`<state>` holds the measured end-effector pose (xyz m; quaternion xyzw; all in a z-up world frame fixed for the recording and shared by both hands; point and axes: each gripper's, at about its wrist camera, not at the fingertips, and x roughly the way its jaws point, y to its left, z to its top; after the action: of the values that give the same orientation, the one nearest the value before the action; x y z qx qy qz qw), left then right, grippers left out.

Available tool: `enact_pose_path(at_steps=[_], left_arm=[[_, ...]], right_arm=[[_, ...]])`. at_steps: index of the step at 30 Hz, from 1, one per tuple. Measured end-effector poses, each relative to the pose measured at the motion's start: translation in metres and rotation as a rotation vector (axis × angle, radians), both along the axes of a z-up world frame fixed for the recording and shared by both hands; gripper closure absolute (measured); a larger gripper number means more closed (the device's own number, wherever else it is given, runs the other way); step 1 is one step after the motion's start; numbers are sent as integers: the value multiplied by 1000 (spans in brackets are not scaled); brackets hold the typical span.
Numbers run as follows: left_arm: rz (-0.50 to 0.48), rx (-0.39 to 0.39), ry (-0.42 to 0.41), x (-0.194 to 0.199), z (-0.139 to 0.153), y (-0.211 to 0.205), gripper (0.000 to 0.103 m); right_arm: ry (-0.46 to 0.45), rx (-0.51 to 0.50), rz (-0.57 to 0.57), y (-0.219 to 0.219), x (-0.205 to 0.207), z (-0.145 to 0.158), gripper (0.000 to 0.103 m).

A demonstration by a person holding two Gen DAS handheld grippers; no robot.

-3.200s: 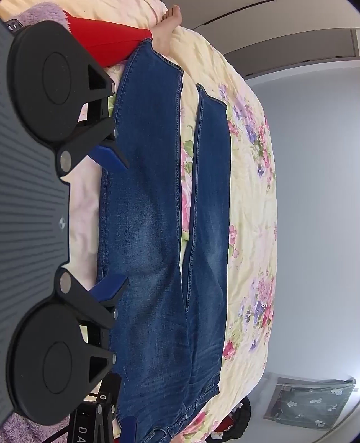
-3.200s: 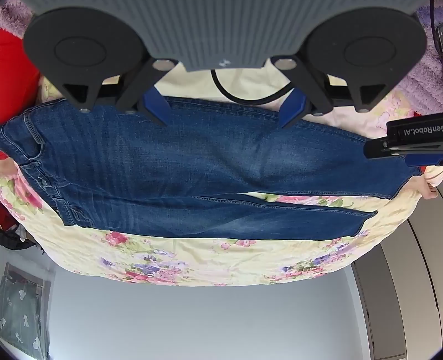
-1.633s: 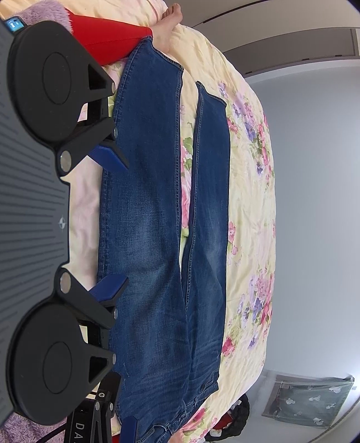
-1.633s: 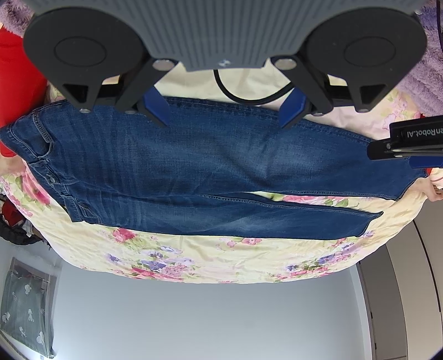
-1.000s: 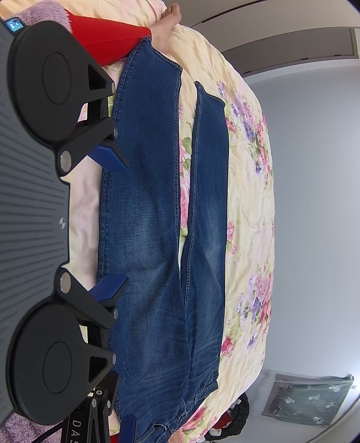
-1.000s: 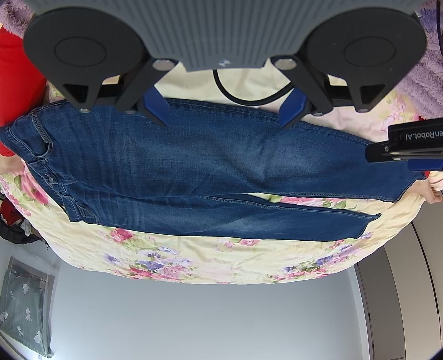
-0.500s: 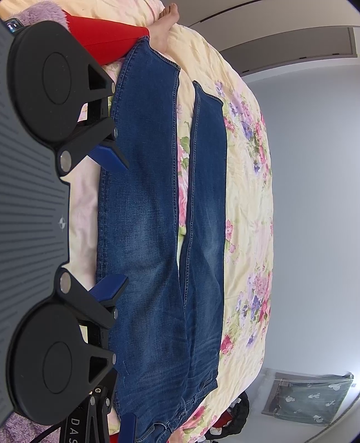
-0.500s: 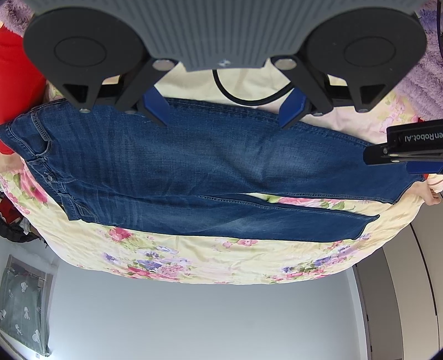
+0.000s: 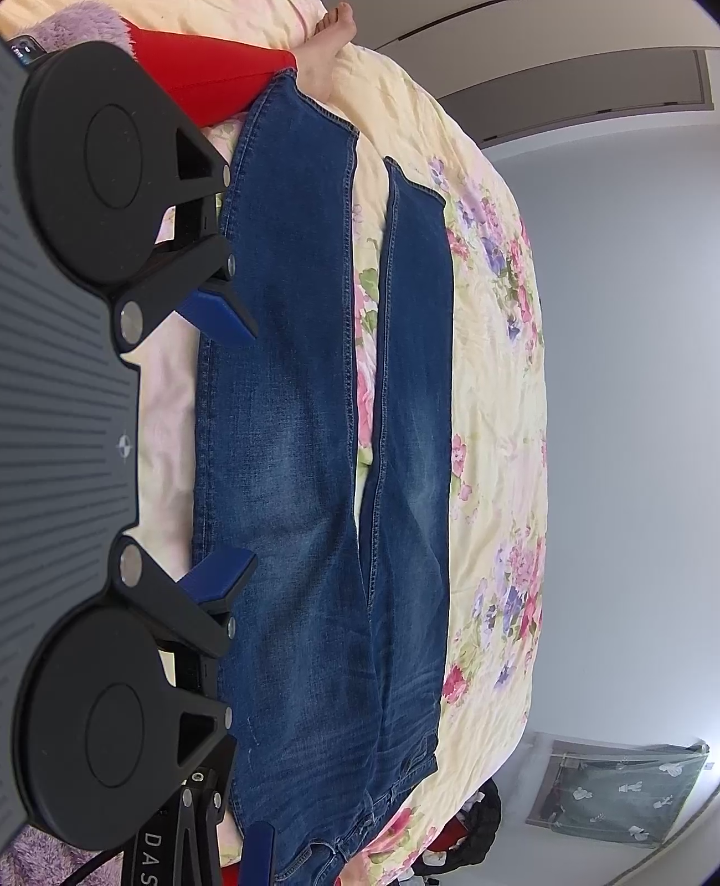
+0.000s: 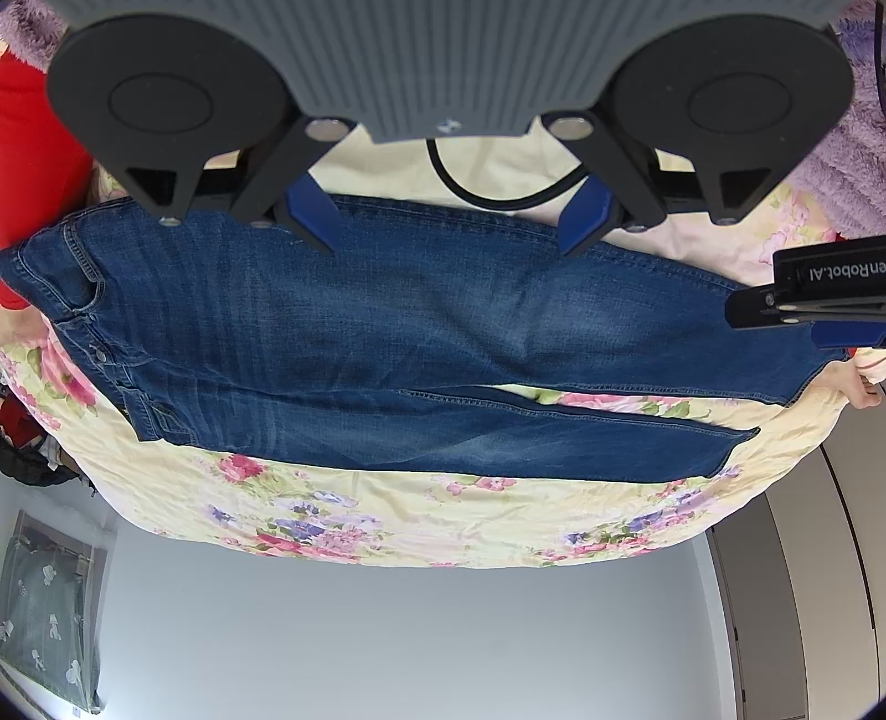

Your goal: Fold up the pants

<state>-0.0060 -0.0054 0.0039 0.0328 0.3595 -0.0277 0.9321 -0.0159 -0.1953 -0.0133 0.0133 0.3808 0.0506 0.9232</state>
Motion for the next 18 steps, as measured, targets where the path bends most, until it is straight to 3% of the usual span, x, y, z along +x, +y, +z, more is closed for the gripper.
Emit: enact_pose_path(at_steps=[6, 11, 18], left_arm=[[-21, 10, 19, 8, -4, 4, 5], [-42, 80, 12, 18, -5, 19, 6], [-114, 207, 15, 52, 4, 68, 22]], right_arm=[[18, 22, 18, -7, 5, -2, 21], [8, 55, 33, -29, 16, -8, 21], [9, -109, 59, -73, 52, -18, 21]])
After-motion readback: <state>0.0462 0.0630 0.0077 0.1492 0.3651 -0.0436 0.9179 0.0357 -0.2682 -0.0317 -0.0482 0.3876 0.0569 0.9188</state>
